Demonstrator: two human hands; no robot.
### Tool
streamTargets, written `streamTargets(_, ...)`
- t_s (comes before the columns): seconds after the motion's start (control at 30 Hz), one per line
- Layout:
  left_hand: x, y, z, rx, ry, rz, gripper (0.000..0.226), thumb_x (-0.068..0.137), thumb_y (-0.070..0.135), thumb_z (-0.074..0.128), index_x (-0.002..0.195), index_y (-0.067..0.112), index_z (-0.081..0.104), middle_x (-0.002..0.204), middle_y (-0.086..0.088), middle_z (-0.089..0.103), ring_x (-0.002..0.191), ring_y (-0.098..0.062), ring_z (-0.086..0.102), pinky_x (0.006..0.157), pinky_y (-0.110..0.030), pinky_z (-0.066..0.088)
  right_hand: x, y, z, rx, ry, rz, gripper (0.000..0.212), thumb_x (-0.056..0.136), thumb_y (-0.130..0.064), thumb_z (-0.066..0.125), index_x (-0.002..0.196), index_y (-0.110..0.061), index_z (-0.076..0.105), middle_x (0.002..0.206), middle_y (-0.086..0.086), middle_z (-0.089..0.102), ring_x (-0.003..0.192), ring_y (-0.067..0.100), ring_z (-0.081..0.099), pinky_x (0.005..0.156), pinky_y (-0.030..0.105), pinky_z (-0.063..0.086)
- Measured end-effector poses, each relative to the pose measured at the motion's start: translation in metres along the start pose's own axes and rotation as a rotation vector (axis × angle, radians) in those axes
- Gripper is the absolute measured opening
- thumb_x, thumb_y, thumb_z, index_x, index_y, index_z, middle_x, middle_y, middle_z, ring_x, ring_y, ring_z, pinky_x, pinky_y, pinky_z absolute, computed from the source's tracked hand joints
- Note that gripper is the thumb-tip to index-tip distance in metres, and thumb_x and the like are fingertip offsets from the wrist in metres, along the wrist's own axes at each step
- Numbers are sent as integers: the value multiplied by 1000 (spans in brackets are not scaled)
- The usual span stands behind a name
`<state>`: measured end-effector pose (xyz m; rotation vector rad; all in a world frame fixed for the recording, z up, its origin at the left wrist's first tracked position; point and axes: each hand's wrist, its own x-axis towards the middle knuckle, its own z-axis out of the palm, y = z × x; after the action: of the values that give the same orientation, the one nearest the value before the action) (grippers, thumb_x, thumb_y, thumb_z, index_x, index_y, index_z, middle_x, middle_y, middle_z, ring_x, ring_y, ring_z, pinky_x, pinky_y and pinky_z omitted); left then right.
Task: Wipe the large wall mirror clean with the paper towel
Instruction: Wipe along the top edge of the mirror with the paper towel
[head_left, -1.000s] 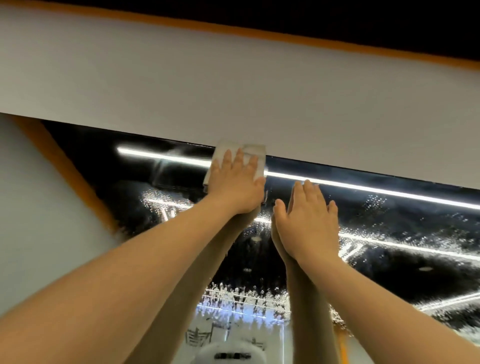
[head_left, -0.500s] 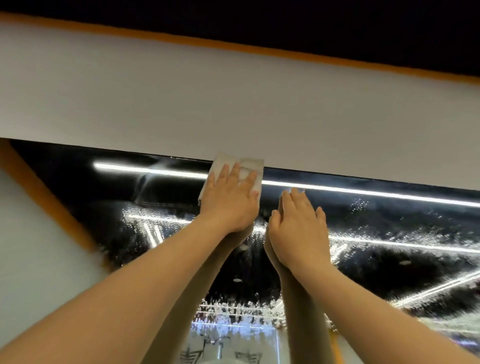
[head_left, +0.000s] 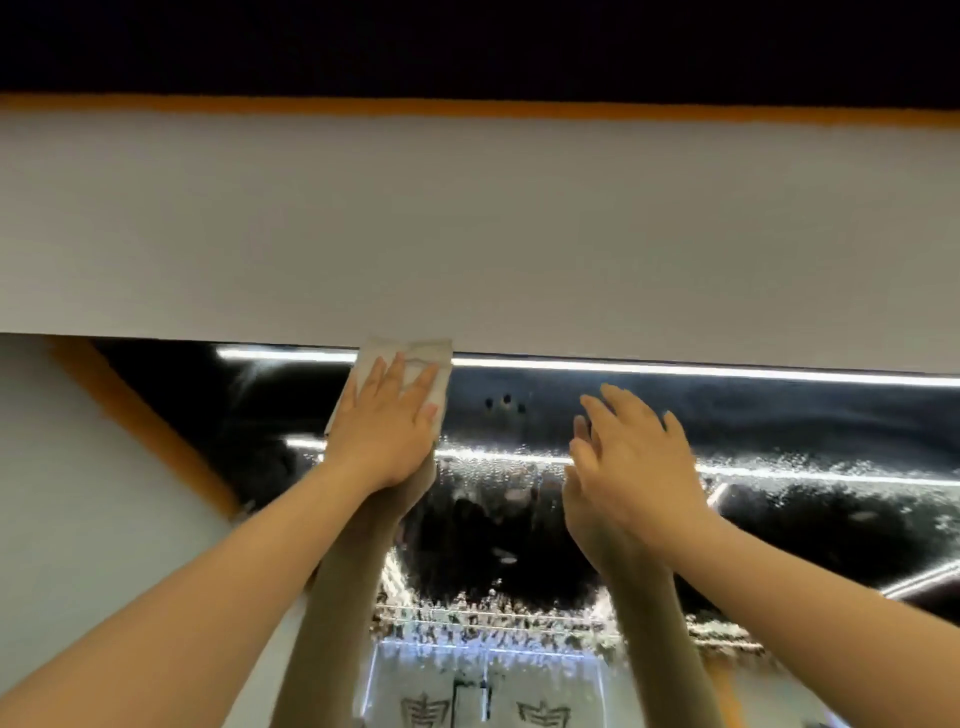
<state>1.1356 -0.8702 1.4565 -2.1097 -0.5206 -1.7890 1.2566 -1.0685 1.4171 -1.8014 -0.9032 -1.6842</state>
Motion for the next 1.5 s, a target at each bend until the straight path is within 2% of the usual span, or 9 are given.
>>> streamTargets(0.13, -2, 5, 1, 9, 13, -49, 53, 105, 36, 14, 156, 29, -2, 163, -1, -10, 149, -19, -9, 118, -37, -6, -12, 50, 2, -20, -76, -2, 54, 104, -44, 20, 155, -35, 4, 163, -9, -4, 149, 10, -7, 118, 49, -6)
streamTargets(0.4, 3, 39, 5, 76, 108, -160, 53, 105, 34, 17, 156, 22, 8, 163, -6, 2, 149, -26, 2, 119, -43, 3, -11, 64, 8, 42, -43, -72, 55, 104, -43, 19, 155, -33, 2, 163, -9, -8, 148, 9, -10, 117, 49, -11)
streamTargets(0.63, 10, 133, 23, 24, 93, -13, 54, 105, 39, 13, 155, 27, -4, 163, -4, -10, 149, -25, -9, 121, -46, -4, -12, 63, 7, 54, -28, -70, 55, 104, -44, 19, 155, -33, 5, 163, -9, -5, 148, 9, -9, 117, 49, -9)
streamTargets(0.83, 0, 92, 14, 19, 20, 65, 53, 106, 39, 12, 156, 29, -3, 162, -1, -13, 149, -20, -12, 118, -38, -7, -13, 64, 6, 46, -30, -76, 55, 104, -43, 19, 155, -33, 4, 163, -10, -6, 148, 8, -9, 117, 48, -9)
streamTargets(1.0, 0, 2, 4, 36, 51, -188, 55, 105, 35, 17, 156, 25, 1, 164, -7, -3, 150, -27, -2, 120, -48, 4, -13, 65, 8, 55, -26, -80, 55, 104, -43, 19, 156, -32, 4, 163, -9, -5, 148, 8, -9, 117, 48, -10)
streamTargets(1.17, 6, 13, 8, 3, 60, -314, 55, 105, 37, 17, 156, 25, 0, 163, -5, -7, 149, -30, -3, 119, -52, 2, -13, 64, 8, 65, -26, -81, 55, 104, -43, 19, 156, -31, 5, 163, -9, -5, 148, 9, -9, 117, 48, -11)
streamTargets(1.23, 8, 34, 9, 12, 66, -293, 55, 105, 38, 17, 156, 25, 0, 163, -5, -7, 149, -30, -3, 119, -50, 2, -14, 64, 8, 62, -20, -81, 55, 104, -42, 19, 156, -31, 5, 163, -8, -5, 149, 9, -9, 117, 49, -11)
streamTargets(1.37, 12, 92, 16, 66, 91, -139, 56, 104, 39, 13, 155, 24, -1, 163, -4, -6, 149, -29, -1, 120, -50, 3, -15, 62, 8, 59, -14, -71, 55, 104, -42, 19, 156, -31, 5, 163, -8, -6, 148, 9, -9, 117, 48, -9)
streamTargets(1.5, 14, 149, 24, 48, 53, 4, 56, 105, 39, 14, 154, 26, -9, 162, -4, -15, 149, -28, -11, 120, -50, -2, -15, 61, 7, 57, -24, -68, 55, 104, -42, 18, 155, -30, 4, 163, -8, -7, 148, 9, -10, 117, 48, -10)
